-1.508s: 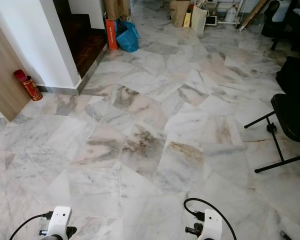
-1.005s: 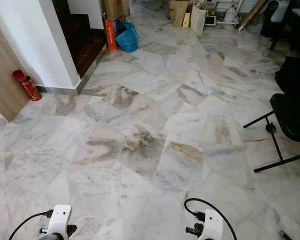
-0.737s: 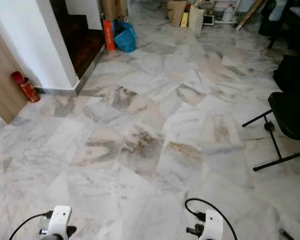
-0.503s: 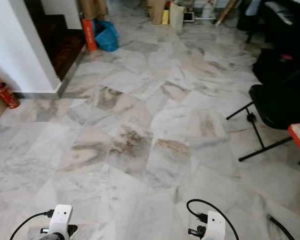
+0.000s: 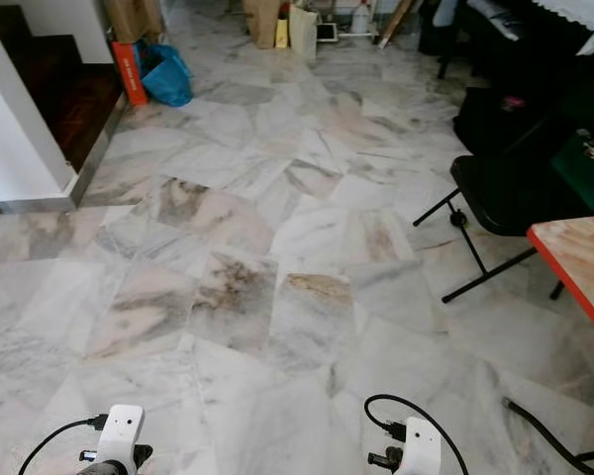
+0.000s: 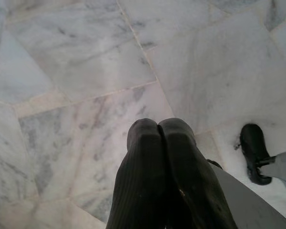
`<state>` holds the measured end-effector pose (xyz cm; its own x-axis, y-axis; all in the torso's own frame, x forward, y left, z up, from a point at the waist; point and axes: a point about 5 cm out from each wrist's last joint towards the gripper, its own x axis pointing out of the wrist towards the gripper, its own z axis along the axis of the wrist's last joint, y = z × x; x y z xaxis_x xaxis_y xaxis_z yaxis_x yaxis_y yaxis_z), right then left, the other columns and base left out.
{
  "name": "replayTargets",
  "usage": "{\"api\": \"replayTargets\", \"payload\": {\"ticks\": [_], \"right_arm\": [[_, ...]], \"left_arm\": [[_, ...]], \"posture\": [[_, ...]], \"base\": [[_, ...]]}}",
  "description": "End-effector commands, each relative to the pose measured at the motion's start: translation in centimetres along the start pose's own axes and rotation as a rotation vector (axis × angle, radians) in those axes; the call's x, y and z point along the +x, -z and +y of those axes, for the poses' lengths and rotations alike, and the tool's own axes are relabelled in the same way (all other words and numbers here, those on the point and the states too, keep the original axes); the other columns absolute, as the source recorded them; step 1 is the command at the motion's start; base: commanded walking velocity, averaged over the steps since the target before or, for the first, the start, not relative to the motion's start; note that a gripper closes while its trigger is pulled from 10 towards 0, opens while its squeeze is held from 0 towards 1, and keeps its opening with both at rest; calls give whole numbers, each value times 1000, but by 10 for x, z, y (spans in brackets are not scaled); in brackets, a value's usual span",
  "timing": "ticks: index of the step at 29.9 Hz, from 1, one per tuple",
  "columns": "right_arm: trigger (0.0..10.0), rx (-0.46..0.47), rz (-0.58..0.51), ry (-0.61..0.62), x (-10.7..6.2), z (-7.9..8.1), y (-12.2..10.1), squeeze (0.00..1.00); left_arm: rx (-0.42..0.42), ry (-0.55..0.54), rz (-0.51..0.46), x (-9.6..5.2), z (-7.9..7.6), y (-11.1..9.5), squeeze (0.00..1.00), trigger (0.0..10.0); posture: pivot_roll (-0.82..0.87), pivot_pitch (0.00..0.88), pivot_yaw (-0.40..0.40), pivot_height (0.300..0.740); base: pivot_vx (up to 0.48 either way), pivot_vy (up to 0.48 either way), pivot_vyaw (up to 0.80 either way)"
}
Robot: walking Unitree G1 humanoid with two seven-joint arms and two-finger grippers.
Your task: Hang hanger
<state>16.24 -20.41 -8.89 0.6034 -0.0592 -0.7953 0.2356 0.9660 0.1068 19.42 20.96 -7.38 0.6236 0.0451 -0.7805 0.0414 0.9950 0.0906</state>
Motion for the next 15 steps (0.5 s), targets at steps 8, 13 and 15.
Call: {"api": "replayTargets", "payload": {"ticks": [8, 13, 15], "right_arm": [[10000, -13, 16, 10, -2, -5, 4, 0], [10000, -16, 16, 11, -2, -6, 4, 0], [10000, -17, 15, 10, -2, -5, 4, 0]], "left_arm": [[5, 8, 28, -1, -4, 7, 0, 10000], [36, 6, 21, -1, -4, 6, 0, 10000], [9, -2, 16, -1, -3, 5, 0, 10000]], "posture": [[8, 0, 4, 740], [7, 0, 2, 740], [5, 0, 3, 740]], "base": [[0, 0, -781], [0, -192, -781], [0, -240, -781]]}}
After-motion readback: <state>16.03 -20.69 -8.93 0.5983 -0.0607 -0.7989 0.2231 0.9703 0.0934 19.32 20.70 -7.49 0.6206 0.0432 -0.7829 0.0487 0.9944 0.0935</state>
